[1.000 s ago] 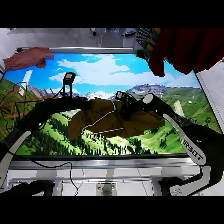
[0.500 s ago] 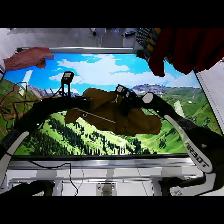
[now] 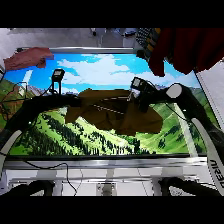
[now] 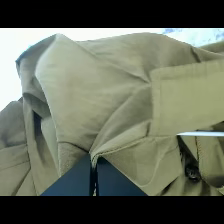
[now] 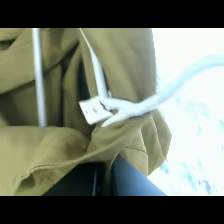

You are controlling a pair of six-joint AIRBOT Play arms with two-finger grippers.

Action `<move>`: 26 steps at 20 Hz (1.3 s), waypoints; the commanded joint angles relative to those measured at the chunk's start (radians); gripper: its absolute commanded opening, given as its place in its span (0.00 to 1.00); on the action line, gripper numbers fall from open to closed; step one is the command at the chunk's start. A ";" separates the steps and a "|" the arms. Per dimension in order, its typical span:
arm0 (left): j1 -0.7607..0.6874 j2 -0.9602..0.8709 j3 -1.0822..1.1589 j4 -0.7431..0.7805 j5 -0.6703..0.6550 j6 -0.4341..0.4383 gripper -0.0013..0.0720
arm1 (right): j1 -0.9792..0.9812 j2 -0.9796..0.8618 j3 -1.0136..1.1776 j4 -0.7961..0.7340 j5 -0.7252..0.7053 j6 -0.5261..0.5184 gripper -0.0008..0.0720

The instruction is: Fold the clothes and pants, and hang the long-sleeved shirts on hangers.

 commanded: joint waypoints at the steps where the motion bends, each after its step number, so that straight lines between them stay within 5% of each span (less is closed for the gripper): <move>1: 0.035 0.008 0.000 0.004 0.029 -0.001 0.06 | -0.052 0.057 0.001 -0.067 0.043 0.029 0.08; 8: 0.037 0.053 0.000 0.018 0.103 0.022 0.06 | -0.072 0.064 0.001 -0.084 0.015 0.105 0.08; 13: -0.060 0.055 0.000 -0.206 0.280 0.061 0.06 | -0.048 0.066 0.001 0.137 -0.009 0.122 0.08; 19: -0.285 0.054 0.000 -0.196 0.098 0.061 0.07 | 0.045 0.138 0.001 0.205 -0.016 0.048 0.08; 20: -0.294 0.055 0.000 -0.196 0.086 0.062 0.22 | 0.046 0.156 0.001 0.205 -0.014 0.037 0.08; 22: -0.286 0.070 0.001 -0.196 0.103 0.060 0.86 | 0.042 0.187 0.001 0.185 -0.007 0.003 0.08; 26: -0.222 0.246 0.001 -0.170 0.130 0.093 0.92 | 0.042 0.225 0.001 0.093 0.001 -0.030 0.08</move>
